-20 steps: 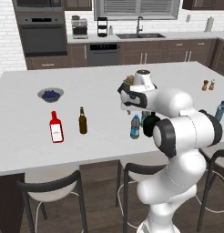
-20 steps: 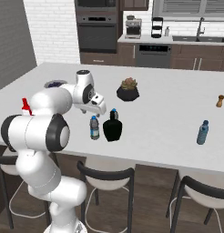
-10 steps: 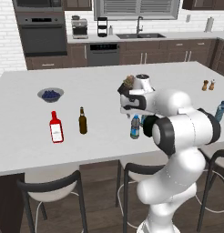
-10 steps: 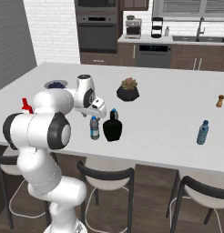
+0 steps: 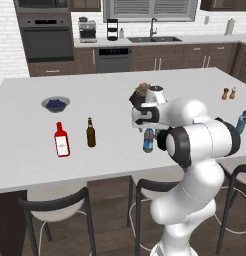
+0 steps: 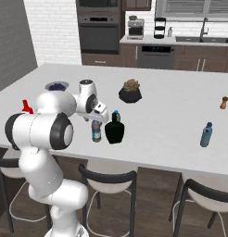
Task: Move the plastic bottles in the middle to the plastics group, and the glass bottles in the middle to the glass group.
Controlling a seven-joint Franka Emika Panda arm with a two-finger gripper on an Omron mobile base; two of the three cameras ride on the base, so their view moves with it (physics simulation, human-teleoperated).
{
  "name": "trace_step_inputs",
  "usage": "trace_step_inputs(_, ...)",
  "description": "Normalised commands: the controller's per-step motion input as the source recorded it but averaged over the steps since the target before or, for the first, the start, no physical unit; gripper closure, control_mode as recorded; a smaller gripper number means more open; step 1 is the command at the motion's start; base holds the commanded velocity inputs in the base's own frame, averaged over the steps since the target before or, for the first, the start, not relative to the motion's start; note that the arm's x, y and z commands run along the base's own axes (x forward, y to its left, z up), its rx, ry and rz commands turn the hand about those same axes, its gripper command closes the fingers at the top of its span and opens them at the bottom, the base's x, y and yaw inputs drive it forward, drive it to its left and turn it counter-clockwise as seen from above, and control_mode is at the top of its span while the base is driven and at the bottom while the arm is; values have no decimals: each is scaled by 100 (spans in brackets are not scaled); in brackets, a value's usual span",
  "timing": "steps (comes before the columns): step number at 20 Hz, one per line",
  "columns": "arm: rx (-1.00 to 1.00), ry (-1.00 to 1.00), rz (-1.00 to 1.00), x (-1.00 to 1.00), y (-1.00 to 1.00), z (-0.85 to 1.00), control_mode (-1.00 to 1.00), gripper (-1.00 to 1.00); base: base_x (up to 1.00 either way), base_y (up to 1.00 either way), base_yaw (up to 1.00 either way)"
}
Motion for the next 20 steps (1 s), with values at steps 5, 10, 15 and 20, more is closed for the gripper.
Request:
trace_step_inputs(5, 0, 0, 0, 21, 0, 0, -100, -100, 0, 0, 0)
trace_step_inputs(10, 0, 1, 0, 4, 0, 0, -100, -100, 0, 0, 0)
trace_step_inputs(15, 0, 2, 0, 0, 0, -3, -100, -100, 0, 0, 0)
trace_step_inputs(20, 0, 3, 0, 0, 0, -13, -100, -100, 0, 0, 0)
